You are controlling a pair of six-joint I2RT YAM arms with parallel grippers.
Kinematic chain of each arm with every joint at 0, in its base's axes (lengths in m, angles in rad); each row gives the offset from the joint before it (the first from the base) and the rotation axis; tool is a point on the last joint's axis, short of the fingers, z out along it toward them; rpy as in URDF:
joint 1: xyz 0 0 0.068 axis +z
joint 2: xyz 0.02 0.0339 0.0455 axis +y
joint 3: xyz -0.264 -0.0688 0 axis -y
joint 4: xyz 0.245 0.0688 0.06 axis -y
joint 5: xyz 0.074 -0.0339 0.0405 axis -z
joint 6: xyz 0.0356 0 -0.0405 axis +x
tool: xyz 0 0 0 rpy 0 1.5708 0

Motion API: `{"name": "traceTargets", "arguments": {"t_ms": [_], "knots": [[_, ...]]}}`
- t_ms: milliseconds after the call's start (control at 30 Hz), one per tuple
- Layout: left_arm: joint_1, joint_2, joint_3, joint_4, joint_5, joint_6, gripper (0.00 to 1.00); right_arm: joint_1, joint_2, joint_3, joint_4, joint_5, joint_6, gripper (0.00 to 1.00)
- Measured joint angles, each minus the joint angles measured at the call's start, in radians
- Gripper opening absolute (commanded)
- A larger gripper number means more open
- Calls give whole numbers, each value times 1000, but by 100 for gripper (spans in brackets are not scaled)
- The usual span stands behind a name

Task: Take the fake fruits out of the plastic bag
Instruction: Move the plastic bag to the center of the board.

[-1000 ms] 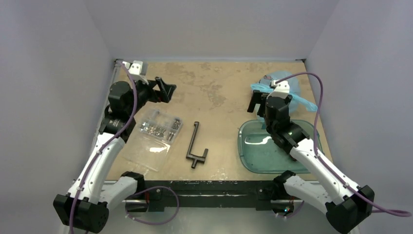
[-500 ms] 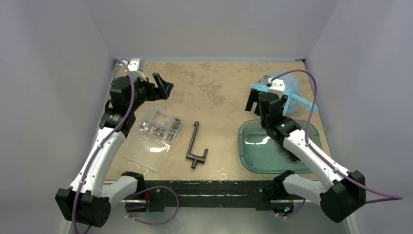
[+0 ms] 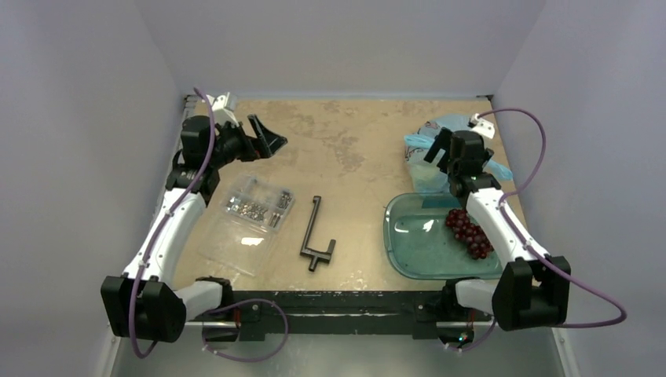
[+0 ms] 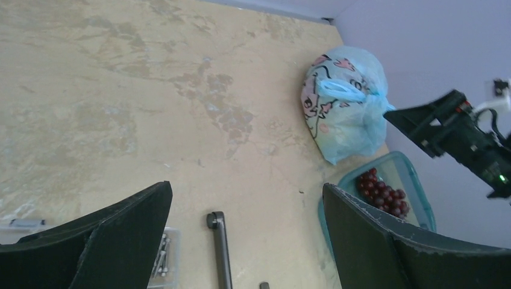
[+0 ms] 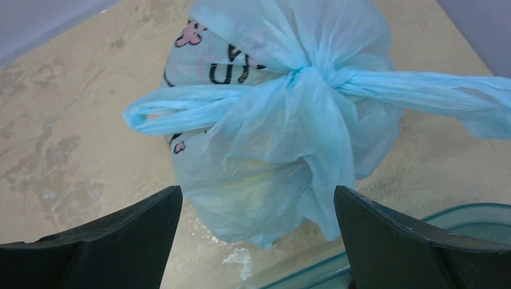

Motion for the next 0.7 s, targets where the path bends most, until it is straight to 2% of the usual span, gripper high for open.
{"name": "traceTargets", "arguments": {"t_ms": [367, 567, 700], "knots": [[-216, 84, 37, 23, 183, 64, 98, -214, 177, 82, 58, -152, -21, 98], [-235, 111, 74, -13, 223, 116, 100, -270, 239, 88, 84, -241, -40, 94], [-236, 94, 87, -49, 159, 150, 100, -277, 275, 89, 105, -286, -53, 89]]}}
